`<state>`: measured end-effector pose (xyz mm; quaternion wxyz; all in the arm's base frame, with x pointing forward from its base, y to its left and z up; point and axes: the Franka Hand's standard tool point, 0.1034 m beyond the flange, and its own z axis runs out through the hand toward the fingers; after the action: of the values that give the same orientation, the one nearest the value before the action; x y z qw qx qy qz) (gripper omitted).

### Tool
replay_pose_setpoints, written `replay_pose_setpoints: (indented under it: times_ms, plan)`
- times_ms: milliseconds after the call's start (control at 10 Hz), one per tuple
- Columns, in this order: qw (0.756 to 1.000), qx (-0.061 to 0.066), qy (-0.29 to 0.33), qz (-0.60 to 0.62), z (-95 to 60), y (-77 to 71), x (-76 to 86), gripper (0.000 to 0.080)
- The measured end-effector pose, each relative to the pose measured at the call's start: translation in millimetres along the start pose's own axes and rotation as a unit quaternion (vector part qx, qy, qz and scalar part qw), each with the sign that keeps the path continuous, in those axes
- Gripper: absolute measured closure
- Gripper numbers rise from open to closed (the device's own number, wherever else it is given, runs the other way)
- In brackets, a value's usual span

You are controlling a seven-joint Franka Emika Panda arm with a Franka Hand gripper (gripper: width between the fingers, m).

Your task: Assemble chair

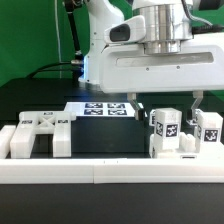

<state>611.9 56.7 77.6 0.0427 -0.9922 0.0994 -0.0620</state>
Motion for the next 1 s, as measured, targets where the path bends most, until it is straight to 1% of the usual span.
replay_pose_setpoints:
  times_ms: [100,300,500,700,800,1000]
  plan:
    - [1.000,-0.001,0.000,-0.030,0.6,0.8,-0.1,0.0151]
    - [0.993,-0.008,0.000,-0.116,0.5,0.8,0.1,0.0151]
    - [0.987,-0.011,-0.001,-0.162,0.6,1.0,0.1,0.0151]
    - [0.987,-0.011,-0.001,-0.161,0.6,1.3,0.1,0.0414]
    - [0.987,-0.011,-0.001,-0.161,0.7,1.3,0.0,0.0511]
    - [0.989,-0.011,-0.001,-0.150,0.8,1.3,-0.1,0.0511]
